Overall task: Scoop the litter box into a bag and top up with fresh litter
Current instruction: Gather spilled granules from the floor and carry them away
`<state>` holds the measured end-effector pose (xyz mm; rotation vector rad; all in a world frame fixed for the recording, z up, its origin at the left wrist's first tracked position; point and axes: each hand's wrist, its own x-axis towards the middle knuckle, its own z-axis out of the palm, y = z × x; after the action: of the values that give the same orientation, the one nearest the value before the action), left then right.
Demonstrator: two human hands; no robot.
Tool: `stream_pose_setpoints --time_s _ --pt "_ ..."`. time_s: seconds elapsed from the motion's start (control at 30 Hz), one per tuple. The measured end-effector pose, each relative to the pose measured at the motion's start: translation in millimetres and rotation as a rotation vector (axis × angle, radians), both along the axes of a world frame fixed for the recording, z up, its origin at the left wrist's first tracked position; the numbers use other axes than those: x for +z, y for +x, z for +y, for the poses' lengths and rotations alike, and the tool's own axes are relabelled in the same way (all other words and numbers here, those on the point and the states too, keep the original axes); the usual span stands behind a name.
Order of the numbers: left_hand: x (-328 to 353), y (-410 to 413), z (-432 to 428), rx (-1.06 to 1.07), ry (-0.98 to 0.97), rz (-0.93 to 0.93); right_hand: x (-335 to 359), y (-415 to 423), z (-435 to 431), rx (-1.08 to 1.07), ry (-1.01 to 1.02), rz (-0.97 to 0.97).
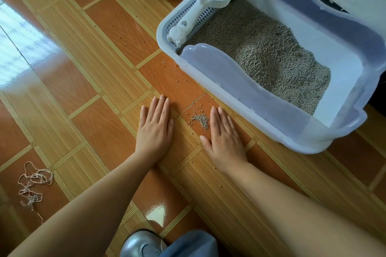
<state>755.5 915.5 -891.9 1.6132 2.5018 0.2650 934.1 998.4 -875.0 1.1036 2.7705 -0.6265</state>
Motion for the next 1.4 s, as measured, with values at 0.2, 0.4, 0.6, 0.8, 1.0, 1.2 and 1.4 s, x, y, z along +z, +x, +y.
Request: stream_pose_setpoints --time_s 0.2,0.4,0.6,0.8,1.0,1.2,1.4 --pt "-1 -10 -1 0.010 -0.027 0.026 -2 -12 -5 0.108 0.033 0.027" --pt "-1 -18 -4 0.007 -0.029 -0.023 1 2 4 0.035 0.051 -0.031" --pt "-1 -23 -8 0.011 0.000 -0.026 -5 -10 3 0.098 0.080 -0.055" --pt "-1 -24 -8 0.004 -0.005 -0.026 -3 -18 9 0.096 0.194 0.024" --pt "-2 -24 -9 0.006 0.015 -0.017 3 -13 14 -0.044 0.428 0.039" --pt "-3 -24 -9 0.007 0.007 -0.015 5 -22 18 -0.045 0.388 -0.125" --pt "-3 -24 -9 0.007 0.015 -0.021 15 -40 28 0.022 0.290 -0.219"
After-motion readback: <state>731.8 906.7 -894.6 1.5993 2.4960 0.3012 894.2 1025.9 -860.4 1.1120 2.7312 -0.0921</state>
